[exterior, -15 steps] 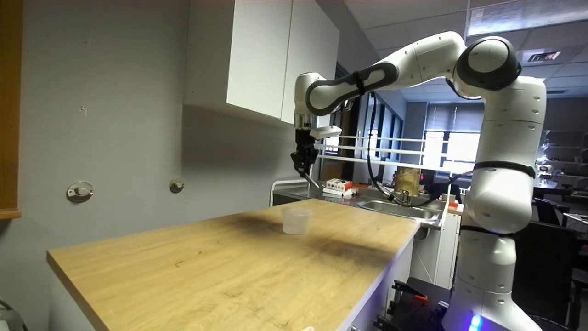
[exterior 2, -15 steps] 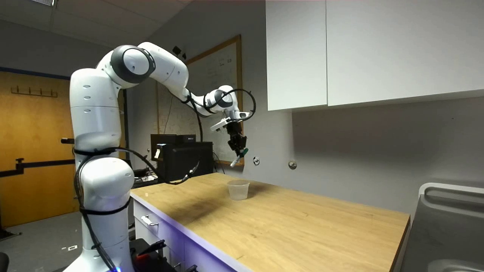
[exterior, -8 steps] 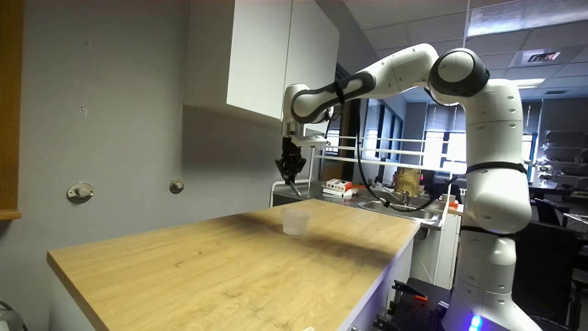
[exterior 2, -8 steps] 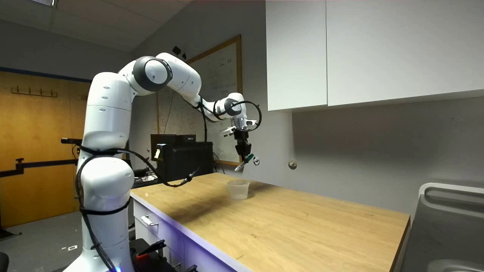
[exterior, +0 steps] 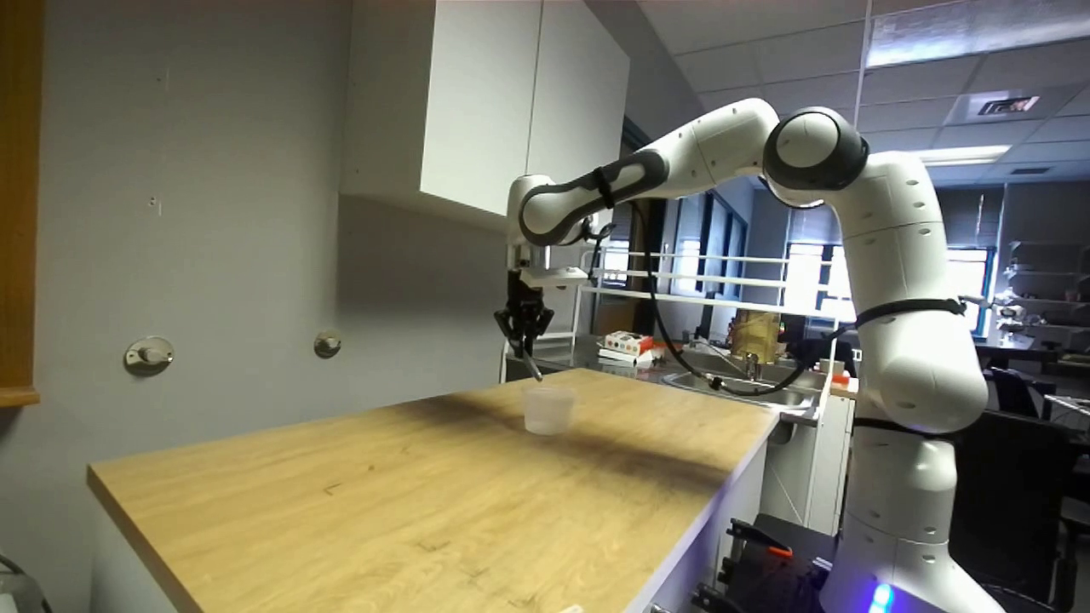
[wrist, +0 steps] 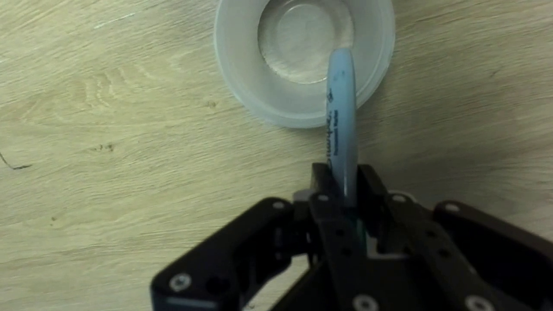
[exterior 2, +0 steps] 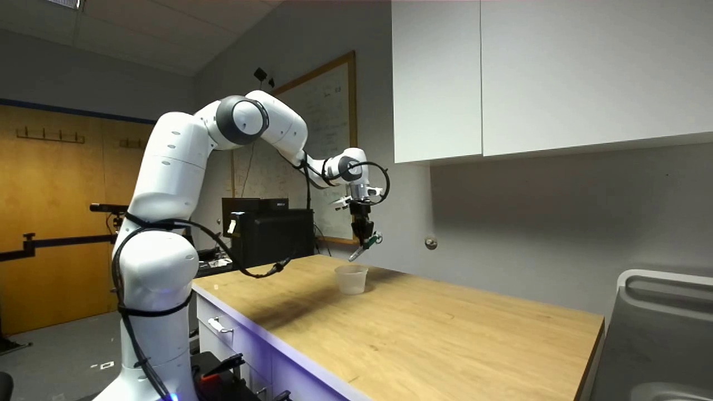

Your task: Put the marker in the cup

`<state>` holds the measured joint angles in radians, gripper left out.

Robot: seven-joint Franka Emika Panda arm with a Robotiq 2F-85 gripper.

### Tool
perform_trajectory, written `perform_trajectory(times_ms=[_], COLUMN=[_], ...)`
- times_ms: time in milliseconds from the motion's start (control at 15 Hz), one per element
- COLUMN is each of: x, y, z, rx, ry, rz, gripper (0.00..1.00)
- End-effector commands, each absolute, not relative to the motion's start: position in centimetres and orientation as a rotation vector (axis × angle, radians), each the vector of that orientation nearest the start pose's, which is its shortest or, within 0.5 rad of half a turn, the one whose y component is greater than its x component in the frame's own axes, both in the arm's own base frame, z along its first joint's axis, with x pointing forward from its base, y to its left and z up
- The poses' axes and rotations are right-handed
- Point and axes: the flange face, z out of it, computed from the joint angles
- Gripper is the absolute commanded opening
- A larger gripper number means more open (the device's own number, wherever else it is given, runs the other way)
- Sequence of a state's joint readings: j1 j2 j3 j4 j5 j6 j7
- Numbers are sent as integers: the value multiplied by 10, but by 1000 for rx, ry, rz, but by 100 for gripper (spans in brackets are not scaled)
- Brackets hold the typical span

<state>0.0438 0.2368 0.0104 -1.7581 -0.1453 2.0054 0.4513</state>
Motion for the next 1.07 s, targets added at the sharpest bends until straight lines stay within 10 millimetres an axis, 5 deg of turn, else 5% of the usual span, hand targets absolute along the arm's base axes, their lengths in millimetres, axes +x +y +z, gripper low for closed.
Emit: perform_trajectory(times_ms=[0,600,733,867,1000], x=[635,629,627,625,623], y=[12,-5,-3,-2,0], z=[428,408,406,405,405], rx=[-3189,-3186,-3190,-3188,-3188], ry=[622,692,707,724,736], rz=[-68,-14,-11,-12,-11], gripper=[7,8,30,36,61])
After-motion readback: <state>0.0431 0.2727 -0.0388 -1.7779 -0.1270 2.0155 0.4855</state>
